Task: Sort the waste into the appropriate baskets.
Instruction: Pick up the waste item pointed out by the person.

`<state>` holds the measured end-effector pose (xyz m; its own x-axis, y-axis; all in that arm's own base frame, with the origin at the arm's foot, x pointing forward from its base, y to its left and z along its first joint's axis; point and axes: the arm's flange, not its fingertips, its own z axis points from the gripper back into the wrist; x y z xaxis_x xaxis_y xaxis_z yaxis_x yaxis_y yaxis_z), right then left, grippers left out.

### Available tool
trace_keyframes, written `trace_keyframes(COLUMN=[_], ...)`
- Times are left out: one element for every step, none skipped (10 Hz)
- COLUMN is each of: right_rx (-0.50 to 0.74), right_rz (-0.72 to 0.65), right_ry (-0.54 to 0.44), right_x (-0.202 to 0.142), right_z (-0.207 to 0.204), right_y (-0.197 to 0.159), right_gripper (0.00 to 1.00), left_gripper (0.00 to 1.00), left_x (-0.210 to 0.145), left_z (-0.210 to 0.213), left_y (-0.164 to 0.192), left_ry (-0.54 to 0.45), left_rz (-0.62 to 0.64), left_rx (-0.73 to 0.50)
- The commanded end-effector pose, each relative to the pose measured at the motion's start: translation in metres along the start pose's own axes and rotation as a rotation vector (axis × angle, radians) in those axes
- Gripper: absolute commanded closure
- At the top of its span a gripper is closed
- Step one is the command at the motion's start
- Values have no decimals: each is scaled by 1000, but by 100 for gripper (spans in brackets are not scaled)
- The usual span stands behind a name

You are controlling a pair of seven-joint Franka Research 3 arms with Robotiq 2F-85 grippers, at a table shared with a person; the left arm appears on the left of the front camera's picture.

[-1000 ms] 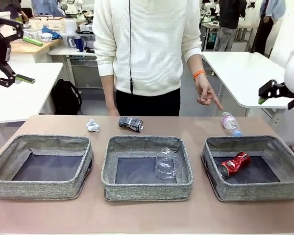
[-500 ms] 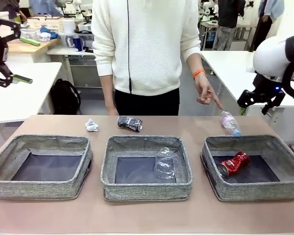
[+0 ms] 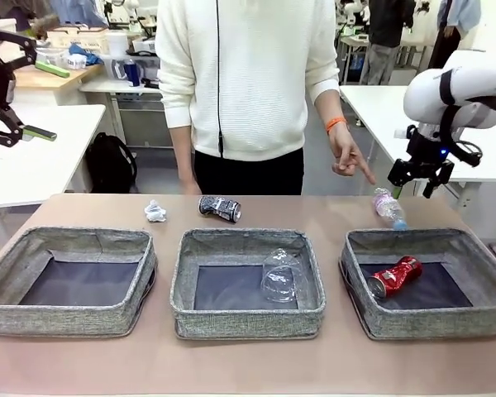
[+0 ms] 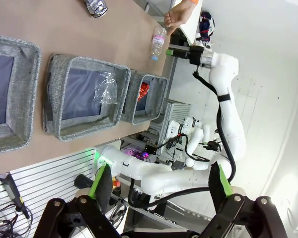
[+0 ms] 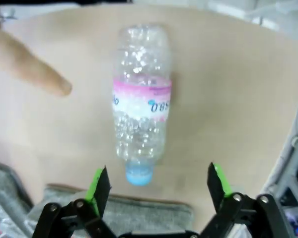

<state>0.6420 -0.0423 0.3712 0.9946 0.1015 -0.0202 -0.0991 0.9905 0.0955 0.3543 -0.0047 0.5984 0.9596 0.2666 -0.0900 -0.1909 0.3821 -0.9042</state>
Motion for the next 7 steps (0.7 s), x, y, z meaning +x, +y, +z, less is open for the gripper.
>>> trace_keyframes(right_rx=[76,110,128,143,138,143,135], right_rz=[15,17,25,44,60,80,86], right_ry=[50,42,57,68,86,94,92], right_x=[20,24,26,27,28,29,30], right_z=[-2,-6,-12,-17,-24,-32,-41], right_y=[-7,-5,-2,0,3,5,6], right_gripper=[0,0,0,0,0,0,0], left_gripper=[0,0,0,0,0,0,0], left_x=[-2,-2,-2,-2,-2,-2,-2], left_z=[2,2,2,2,2,2,2], left_y=[0,0,0,0,0,0,0], left_ry=[9,9,9,9,9,9,9], left_rz=[-10,-10,-10,-10,-10,-10,-10], left_rx=[7,7,7,7,7,7,7])
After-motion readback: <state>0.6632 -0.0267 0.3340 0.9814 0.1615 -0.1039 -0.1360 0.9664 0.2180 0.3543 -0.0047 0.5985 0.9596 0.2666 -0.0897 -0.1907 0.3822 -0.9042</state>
